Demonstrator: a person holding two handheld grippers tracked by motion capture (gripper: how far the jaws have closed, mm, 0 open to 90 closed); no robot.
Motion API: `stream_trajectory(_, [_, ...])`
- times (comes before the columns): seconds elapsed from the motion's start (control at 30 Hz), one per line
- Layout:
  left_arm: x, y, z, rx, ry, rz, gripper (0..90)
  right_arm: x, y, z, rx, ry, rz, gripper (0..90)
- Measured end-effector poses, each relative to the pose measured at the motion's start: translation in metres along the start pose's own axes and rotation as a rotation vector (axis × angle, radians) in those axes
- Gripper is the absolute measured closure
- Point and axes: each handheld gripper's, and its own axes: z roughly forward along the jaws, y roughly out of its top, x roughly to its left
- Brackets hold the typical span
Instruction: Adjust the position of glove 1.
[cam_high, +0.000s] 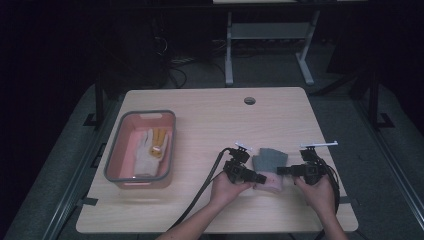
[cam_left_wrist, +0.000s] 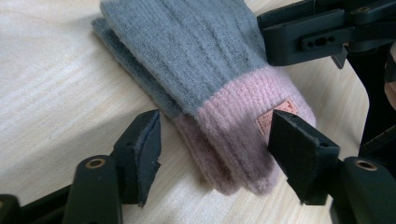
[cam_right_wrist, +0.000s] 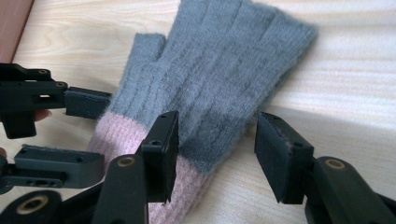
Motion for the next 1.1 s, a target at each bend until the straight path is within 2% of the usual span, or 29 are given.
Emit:
stream_trajectory(0.23, [0.001,0.000,0.002,-0.004,-0.003,-0.006,39.9,-0.005,-0.006,0.007,-0.010,0.043,0.027,50.9])
stream_trajectory(0.27, [0.001,0.000,0.002,-0.003,-0.010,-0.006,42.2,-0.006,-0.008,0.009,-0.016,0.060,0.046,51.0])
stream_trajectory(0.57, [0.000,0.001,0.004,-0.003,-0.014,-0.025,45.4,-0.009,-0.014,0.011,-0.049,0.094,0.074,55.3])
stream_trajectory(0.73, [0.003,0.002,0.006,-0.005,-0.036,-0.056,48.6,-0.010,-0.016,0.013,-0.056,0.121,0.096,58.9])
stream_trajectory(0.77, [0.004,0.003,0.007,-0.009,-0.048,-0.077,50.0,-0.009,-0.016,0.015,-0.059,0.125,0.098,60.0])
stream_trajectory(0.83, [0.006,0.004,0.006,0.001,-0.051,-0.066,50.9,-0.009,-0.016,0.015,-0.060,0.125,0.096,60.6])
stream_trajectory(0.9, [0.008,0.004,0.007,-0.004,-0.070,-0.100,52.2,-0.008,-0.016,0.017,-0.064,0.133,0.104,63.3])
stream_trajectory(0.97, [0.009,0.005,0.008,-0.009,-0.079,-0.116,54.6,-0.008,-0.017,0.017,-0.068,0.136,0.111,64.8])
stream_trajectory(1.03, [0.010,0.005,0.007,-0.006,-0.083,-0.110,55.9,-0.008,-0.016,0.018,-0.069,0.137,0.110,66.2])
stream_trajectory(1.07, [0.011,0.005,0.007,-0.011,-0.091,-0.114,59.1,-0.008,-0.016,0.017,-0.070,0.143,0.108,69.9])
stream_trajectory(1.1, [0.011,0.005,0.007,-0.019,-0.098,-0.125,59.1,-0.008,-0.016,0.017,-0.070,0.143,0.108,69.9])
